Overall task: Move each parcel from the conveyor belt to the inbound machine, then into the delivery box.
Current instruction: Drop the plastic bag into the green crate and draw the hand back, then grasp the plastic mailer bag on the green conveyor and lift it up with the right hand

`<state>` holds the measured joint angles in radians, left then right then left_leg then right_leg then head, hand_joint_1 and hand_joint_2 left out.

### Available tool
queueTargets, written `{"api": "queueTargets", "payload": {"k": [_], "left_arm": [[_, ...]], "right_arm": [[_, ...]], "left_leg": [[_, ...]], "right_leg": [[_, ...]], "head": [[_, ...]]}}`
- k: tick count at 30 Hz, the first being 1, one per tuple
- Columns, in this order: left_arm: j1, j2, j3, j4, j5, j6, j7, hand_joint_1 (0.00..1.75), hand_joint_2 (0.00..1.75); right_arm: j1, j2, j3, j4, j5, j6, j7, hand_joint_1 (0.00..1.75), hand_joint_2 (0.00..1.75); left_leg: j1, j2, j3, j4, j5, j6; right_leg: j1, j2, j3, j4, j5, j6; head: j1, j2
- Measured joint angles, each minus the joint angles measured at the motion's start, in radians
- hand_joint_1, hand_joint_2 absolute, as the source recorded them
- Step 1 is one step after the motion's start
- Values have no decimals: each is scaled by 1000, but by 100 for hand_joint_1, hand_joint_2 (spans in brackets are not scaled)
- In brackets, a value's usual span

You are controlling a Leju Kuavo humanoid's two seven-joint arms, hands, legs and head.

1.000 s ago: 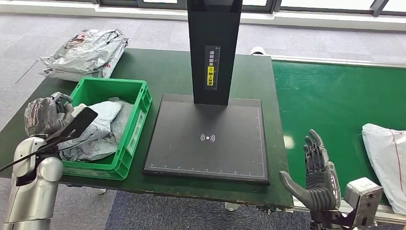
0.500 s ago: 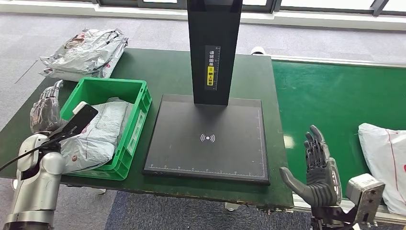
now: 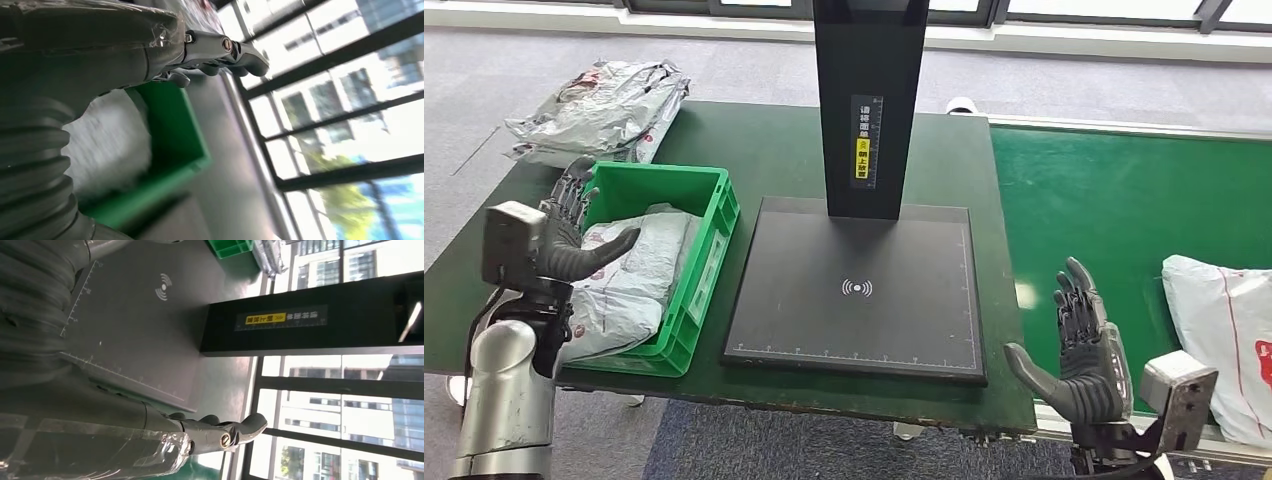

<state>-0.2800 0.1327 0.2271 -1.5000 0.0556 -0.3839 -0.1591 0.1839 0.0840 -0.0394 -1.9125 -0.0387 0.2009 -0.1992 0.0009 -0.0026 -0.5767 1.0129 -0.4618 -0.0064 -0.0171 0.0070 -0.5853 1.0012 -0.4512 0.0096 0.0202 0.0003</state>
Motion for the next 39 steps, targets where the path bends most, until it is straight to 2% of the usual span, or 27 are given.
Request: {"api": "queueTargets", "payload": {"k": [3, 6, 9, 14, 21, 28, 33, 39], "left_arm": [[46, -33, -32, -115, 128, -16, -8, 0, 175], [92, -69, -102, -213, 146, 20, -27, 0, 175], [132, -101, -185, -282, 163, 21, -34, 0, 175], [182, -134, -282, -337, 145, -10, -27, 0, 175], [269, -171, -359, -356, 162, -60, -31, 0, 175], [301, -183, -370, -347, 153, -62, -32, 0, 175], [315, -184, -370, -338, 130, -62, -31, 0, 175], [325, -184, -370, -329, 104, -49, -37, 0, 175]], "right_arm": [[-69, -25, -19, 58, 150, -41, 73, 0, 175], [-166, -61, -63, 136, 378, -102, 180, 0, 175], [-274, -122, -103, 240, 565, -140, 259, 0, 175], [-400, -224, -127, 406, 719, -189, 336, 0, 175], [-563, -369, -127, 691, 964, -262, 469, 0, 175], [-605, -428, -127, 861, 984, -263, 490, 0, 175], [-606, -443, -127, 946, 950, -243, 488, 0, 175], [-605, -447, -127, 1009, 928, -262, 474, 0, 175]], "left_leg": [[0, 0, 0, 0, 0, 0], [-1, -1, 0, 1, 0, 1], [-1, -1, -1, 2, 1, 2], [-1, -1, -1, 2, 1, 2], [-1, -3, -1, 2, 1, 2], [-1, -4, -2, 2, 1, 2], [-1, -3, -2, 2, 1, 2], [-1, -3, -2, 2, 1, 2]], "right_leg": [[0, 0, 0, -1, 0, 0], [-1, -1, 1, -1, 1, 1], [-1, -1, 1, -2, 2, 3], [-1, -1, 1, -2, 3, 4], [-1, -2, 1, -2, 3, 4], [-1, -3, 1, -1, 3, 4], [-1, -3, 0, -1, 3, 4], [-1, -3, 0, -1, 3, 4]], "head": [[0, 0], [0, 0], [0, 0], [0, 0], [0, 0], [0, 0], [0, 0], [0, 0]]}}
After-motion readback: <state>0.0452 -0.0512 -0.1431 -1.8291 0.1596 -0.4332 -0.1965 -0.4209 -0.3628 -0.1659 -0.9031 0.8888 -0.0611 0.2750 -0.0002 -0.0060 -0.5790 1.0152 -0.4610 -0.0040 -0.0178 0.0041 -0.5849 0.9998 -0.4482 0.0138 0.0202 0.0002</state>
